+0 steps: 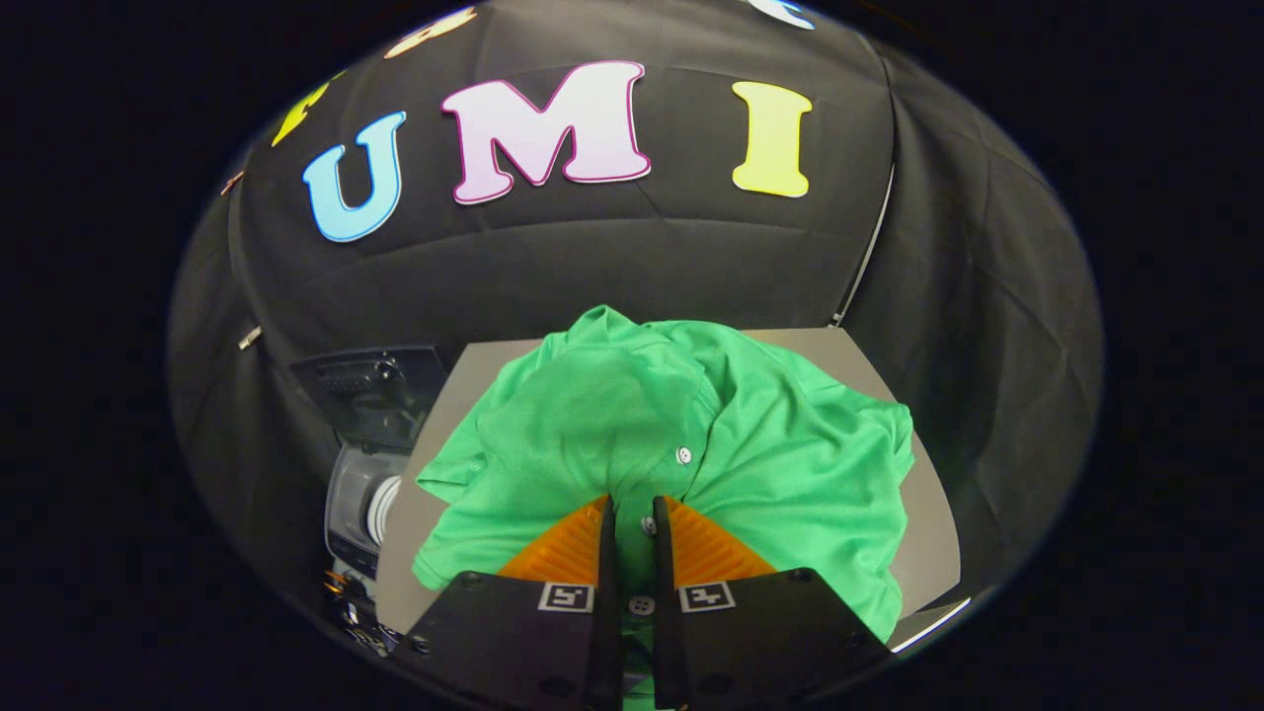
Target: Put the clothes into the washing machine and then close the washing machine lid.
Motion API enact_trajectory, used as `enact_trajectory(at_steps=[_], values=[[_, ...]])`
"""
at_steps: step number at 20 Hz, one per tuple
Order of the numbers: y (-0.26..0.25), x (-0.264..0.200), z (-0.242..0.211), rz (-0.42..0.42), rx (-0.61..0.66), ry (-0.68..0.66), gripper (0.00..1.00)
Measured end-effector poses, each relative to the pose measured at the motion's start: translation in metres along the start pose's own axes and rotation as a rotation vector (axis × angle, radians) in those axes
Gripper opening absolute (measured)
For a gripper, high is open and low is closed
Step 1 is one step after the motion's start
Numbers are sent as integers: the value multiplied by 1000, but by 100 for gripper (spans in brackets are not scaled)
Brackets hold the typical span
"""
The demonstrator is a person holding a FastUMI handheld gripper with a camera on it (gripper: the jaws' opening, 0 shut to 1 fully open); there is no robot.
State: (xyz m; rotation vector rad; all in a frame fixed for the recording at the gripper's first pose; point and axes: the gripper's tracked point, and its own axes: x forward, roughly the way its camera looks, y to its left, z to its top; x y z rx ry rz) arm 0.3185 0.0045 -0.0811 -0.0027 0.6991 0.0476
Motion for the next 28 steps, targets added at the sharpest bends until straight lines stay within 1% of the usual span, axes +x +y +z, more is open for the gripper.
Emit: enact_trajectory(at_steps=[6,13,20,28], values=[[11,-37,39,32,30,-56,16],[62,-73,76,70,20,-116,16],[142,-95,89,149,-18,-146,16],[250,-98,81,275,-44,-141,16]])
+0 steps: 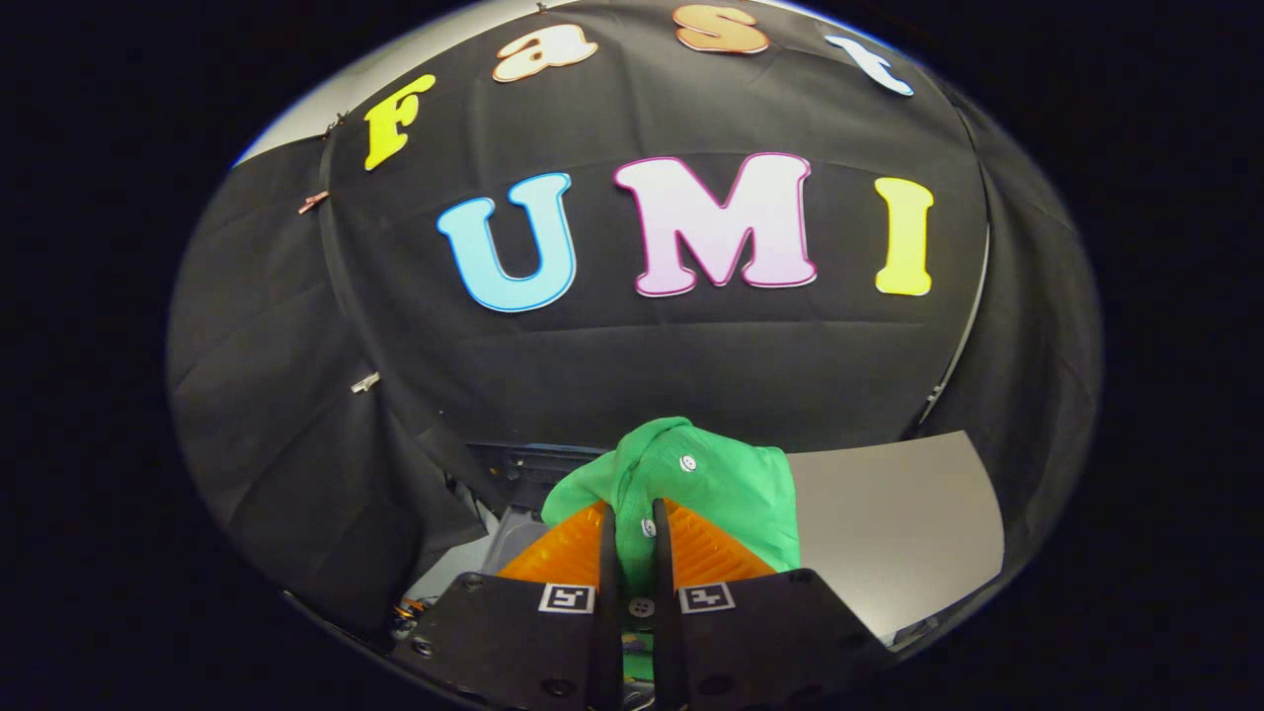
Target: Put the clothes into the washing machine and then close the washing machine lid.
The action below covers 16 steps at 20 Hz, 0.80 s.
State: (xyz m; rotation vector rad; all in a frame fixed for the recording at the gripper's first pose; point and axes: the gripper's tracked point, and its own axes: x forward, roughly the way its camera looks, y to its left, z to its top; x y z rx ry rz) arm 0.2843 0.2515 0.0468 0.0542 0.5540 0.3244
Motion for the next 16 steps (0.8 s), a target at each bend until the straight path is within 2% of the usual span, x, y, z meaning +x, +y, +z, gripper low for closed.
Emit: enact_trajectory(at_steps=[7,13,16], values=[[67,48,-34,52,-40,54,16],[95,99,-79,82,-62,107,16],[102,127,-104,70,-105,120,16]])
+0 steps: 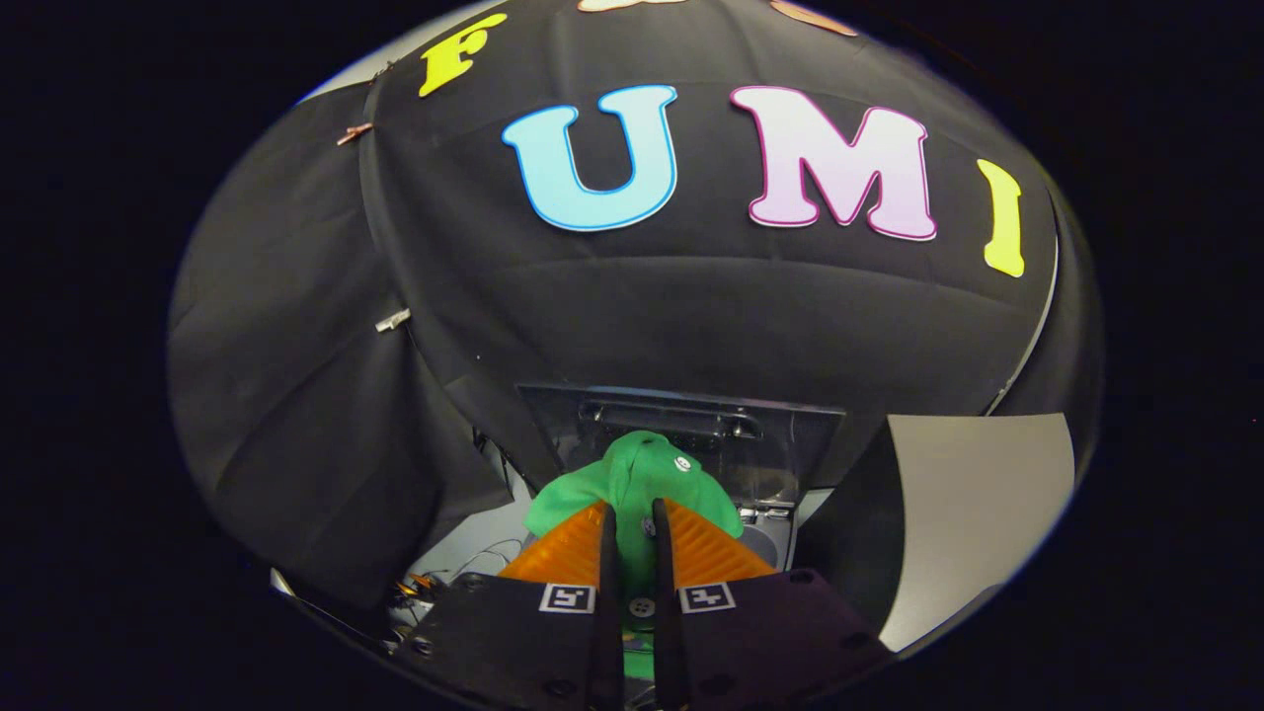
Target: Put the clothes into the washing machine and then close the washing machine lid.
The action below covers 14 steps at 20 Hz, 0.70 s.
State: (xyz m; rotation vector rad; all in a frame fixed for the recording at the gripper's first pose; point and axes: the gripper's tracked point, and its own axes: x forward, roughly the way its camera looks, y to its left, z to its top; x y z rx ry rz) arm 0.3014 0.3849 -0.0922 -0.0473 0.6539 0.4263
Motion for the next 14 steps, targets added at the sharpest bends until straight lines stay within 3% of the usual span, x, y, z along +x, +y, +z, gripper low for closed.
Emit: enact_trajectory(at_steps=[14], values=[[-19,100,-114,-62,-19,175,16]])
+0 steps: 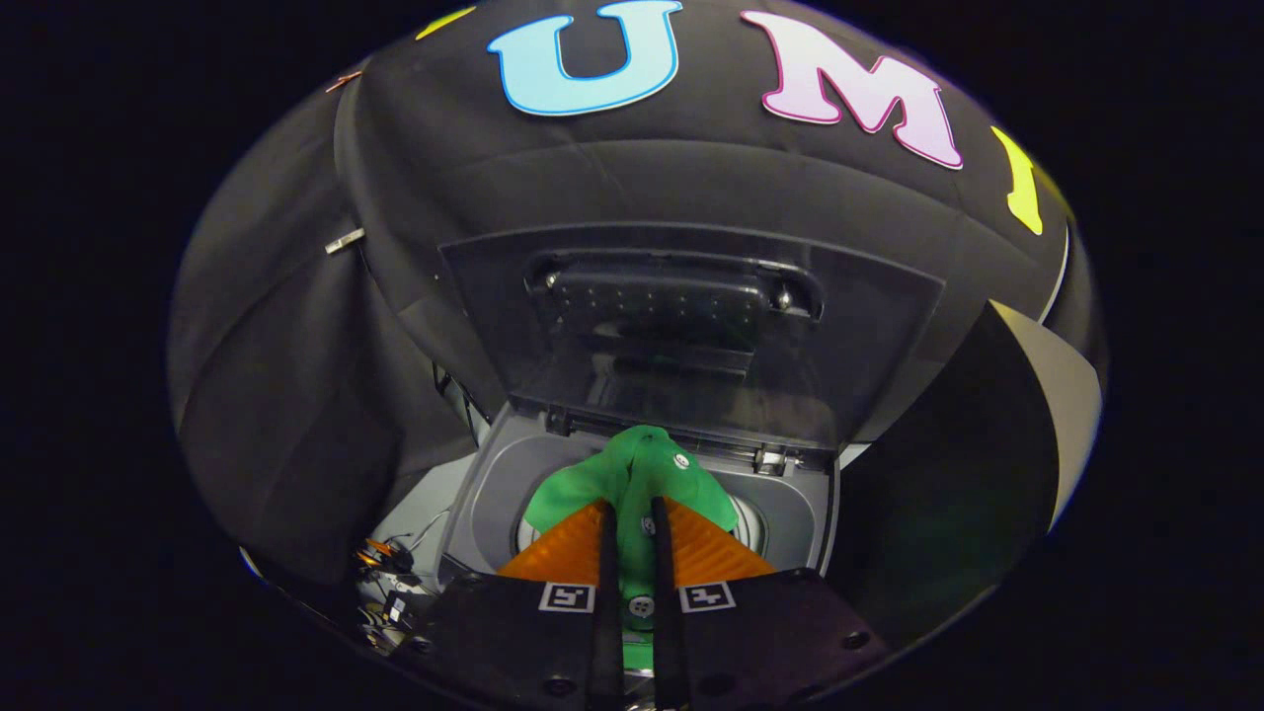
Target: Put the clothes into the washing machine and then close the washing machine lid.
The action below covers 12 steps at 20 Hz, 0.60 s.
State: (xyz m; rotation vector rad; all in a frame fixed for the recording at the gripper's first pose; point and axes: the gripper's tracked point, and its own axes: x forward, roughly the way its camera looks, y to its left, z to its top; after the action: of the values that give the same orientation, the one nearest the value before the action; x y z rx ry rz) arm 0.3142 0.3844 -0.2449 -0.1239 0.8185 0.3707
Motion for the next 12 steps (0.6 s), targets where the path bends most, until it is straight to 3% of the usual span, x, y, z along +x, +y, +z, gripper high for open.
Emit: enact_trajectory(at_steps=[3,5,9,12], values=[[-7,13,-11,-23,-6,33,16],[-10,16,-20,-29,-7,63,22],[-17,16,-26,-52,21,83,98],[-19,12,-25,-43,29,65,100]])
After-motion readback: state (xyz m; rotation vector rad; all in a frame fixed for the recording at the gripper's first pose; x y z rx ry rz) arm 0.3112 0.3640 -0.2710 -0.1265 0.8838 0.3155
